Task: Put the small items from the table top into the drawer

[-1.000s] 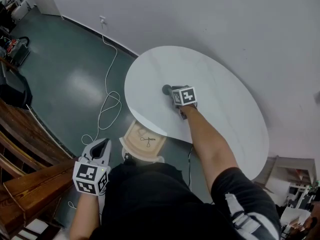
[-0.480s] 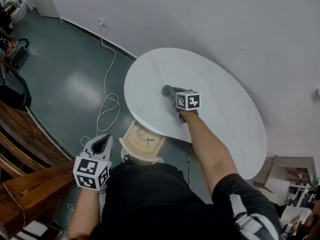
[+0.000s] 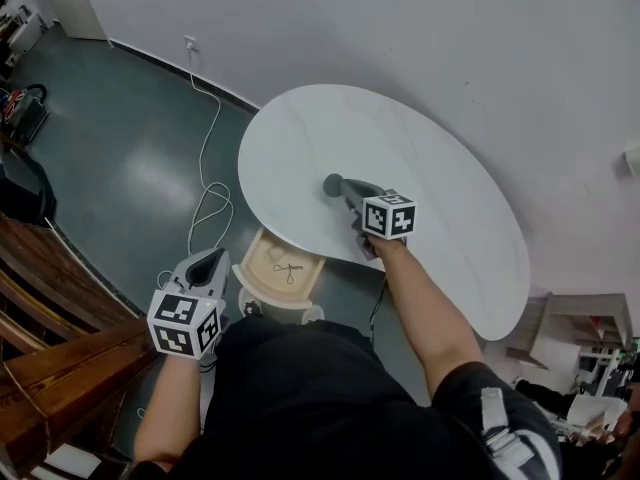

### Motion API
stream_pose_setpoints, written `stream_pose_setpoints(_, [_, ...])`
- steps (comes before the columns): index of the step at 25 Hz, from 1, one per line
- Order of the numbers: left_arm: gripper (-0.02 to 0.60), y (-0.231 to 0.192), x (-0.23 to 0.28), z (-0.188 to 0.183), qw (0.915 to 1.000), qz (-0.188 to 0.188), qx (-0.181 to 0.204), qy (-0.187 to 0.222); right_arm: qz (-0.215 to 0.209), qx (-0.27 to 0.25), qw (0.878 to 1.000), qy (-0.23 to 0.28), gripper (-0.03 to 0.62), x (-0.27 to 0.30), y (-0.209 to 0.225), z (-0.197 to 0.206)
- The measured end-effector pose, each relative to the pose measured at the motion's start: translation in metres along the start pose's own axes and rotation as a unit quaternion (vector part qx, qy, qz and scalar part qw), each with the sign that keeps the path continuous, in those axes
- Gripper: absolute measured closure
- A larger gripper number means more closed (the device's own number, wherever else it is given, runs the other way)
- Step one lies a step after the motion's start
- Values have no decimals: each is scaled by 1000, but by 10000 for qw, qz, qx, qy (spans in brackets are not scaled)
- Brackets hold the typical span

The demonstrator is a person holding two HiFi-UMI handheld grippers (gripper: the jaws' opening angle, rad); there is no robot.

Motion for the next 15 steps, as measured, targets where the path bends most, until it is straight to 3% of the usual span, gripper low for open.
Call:
stream_pose_setpoints(6, [566, 3, 15, 11, 9996, 175, -52, -227, -150, 3, 9999, -13, 572, -37, -18, 29])
stream_pose_setpoints(15, [566, 25, 36, 11, 9977, 524, 194, -383, -383, -111, 9988, -300, 572, -68, -44, 77])
Point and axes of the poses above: the fingertips, and each gripper's own axes: x forward along the fingers, y to its right, z out of its underside, the point moved 7 cm from there along -x, backward along the fingers, and after that the axes turned 13 degrees about z, right-handed, at the moved point
